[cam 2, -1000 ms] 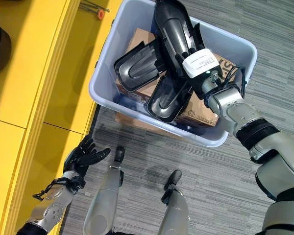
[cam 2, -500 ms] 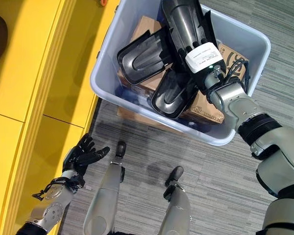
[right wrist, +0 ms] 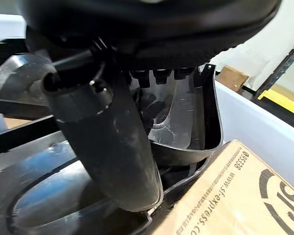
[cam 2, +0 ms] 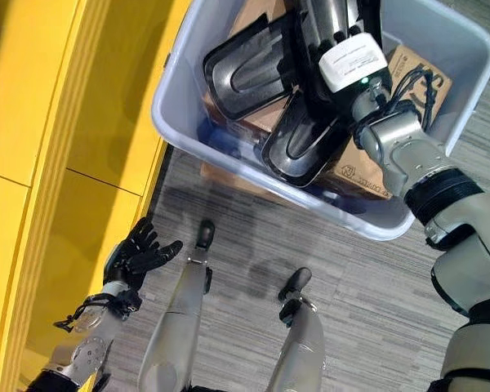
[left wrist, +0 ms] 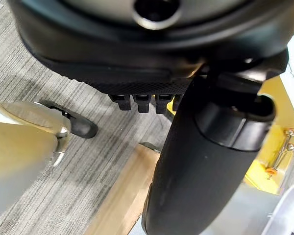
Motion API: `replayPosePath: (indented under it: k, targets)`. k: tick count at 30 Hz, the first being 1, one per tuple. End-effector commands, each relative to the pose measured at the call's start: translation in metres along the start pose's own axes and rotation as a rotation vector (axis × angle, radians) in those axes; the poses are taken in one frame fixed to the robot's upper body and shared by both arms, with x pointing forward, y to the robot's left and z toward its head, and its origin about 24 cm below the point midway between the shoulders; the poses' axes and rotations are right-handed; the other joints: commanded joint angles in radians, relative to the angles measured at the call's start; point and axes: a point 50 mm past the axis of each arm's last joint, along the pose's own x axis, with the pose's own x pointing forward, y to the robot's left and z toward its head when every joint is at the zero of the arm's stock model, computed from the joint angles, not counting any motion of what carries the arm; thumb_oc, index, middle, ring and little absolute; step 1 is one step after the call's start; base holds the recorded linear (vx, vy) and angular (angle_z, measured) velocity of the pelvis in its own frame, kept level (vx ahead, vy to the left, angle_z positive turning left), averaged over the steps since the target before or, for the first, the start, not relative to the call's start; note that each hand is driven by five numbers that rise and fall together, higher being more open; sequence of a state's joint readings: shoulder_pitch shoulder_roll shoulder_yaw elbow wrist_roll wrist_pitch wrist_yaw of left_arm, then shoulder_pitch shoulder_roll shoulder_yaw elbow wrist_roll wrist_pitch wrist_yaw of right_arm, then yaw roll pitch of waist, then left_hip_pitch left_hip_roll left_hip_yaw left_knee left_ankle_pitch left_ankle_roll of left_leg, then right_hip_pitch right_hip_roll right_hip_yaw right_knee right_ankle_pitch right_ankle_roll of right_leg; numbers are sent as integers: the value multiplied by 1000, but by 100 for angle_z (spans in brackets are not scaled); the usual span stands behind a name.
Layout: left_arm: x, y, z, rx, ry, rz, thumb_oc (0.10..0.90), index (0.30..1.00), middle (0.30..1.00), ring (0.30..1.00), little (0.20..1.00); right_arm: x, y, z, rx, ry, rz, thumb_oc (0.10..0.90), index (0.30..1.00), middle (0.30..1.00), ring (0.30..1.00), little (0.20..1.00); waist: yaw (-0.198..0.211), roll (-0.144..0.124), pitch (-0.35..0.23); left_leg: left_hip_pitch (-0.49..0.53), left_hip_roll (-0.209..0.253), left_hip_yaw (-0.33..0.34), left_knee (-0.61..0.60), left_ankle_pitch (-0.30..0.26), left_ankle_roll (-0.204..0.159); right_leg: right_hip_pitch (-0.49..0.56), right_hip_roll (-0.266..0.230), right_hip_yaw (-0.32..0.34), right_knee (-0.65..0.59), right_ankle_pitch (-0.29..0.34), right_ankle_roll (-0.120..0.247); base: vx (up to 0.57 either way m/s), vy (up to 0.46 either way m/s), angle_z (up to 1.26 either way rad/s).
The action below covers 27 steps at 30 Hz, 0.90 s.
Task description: Move parts from the plastic box to the shelf.
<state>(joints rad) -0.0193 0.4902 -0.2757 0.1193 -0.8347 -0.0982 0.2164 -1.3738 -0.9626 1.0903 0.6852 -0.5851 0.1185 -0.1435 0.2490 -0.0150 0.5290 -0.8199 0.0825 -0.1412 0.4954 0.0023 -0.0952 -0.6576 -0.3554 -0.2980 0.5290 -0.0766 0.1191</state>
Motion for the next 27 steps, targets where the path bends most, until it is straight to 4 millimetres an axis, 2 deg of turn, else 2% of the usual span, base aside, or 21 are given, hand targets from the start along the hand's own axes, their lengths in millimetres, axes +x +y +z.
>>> replayPosePath:
  k: [1,2,7,10,11,15,19,27]
  targets:
    - [-7,-6,20,-45,-115,-36,900,1000,1000,1000,1000,-1,-60,-48,-62,135,-201,900,1000,1000,1000,1000,18,22,-9,-39,-17,-44,81,-120,32,18,10,16,152,-192,-13,0,0,0]
    - [-7,-7,21,-52,-117,-35,900,1000,1000,1000,1000,0,-59,-51,-64,149,-196,900,1000,1000,1000,1000,20,26,-9,-69,-23,-51,128,-137,37,-14,2,25,205,-213,-17,33,10,2]
    - [-7,-9,21,-69,-123,-33,900,1000,1000,1000,1000,-1,-51,-55,-64,169,-175,900,1000,1000,1000,1000,19,38,-9,-134,-40,-61,228,-179,46,-81,-21,46,311,-260,-30,28,9,6]
    - [-7,-12,21,-63,-119,-49,900,1000,1000,1000,1000,-1,-29,-60,-69,211,-96,900,1000,1000,1000,1000,25,49,-9,-158,-55,-66,260,-191,54,-106,-30,57,353,-280,-39,14,6,12]
    - [-7,-12,21,-66,-121,-49,900,1000,1000,1000,1000,-2,-22,-62,-64,226,-68,400,300,300,300,300,28,52,-9,-162,-58,-66,265,-193,56,-108,-31,58,360,-283,-41,5,15,11]
    - [-6,-11,20,-63,-120,-44,900,1000,1000,1000,1000,-2,-11,-56,-62,206,-36,400,300,300,300,300,31,53,-9,-148,-61,-69,258,-194,58,-96,-31,58,357,-285,-39,0,16,5]
    - [-4,-9,18,-74,-110,-36,900,1000,1000,1000,1000,-1,-12,-50,-40,191,-54,400,300,300,300,300,27,47,-9,-112,-56,-65,239,-190,57,-57,-26,50,340,-280,-40,0,0,0]
    - [2,-6,20,-49,-101,-39,900,1000,1000,1000,1000,4,-35,-29,12,112,-140,400,300,300,300,300,18,29,-9,43,-33,-52,126,-156,48,93,-3,26,221,-240,-38,-8,4,-2]
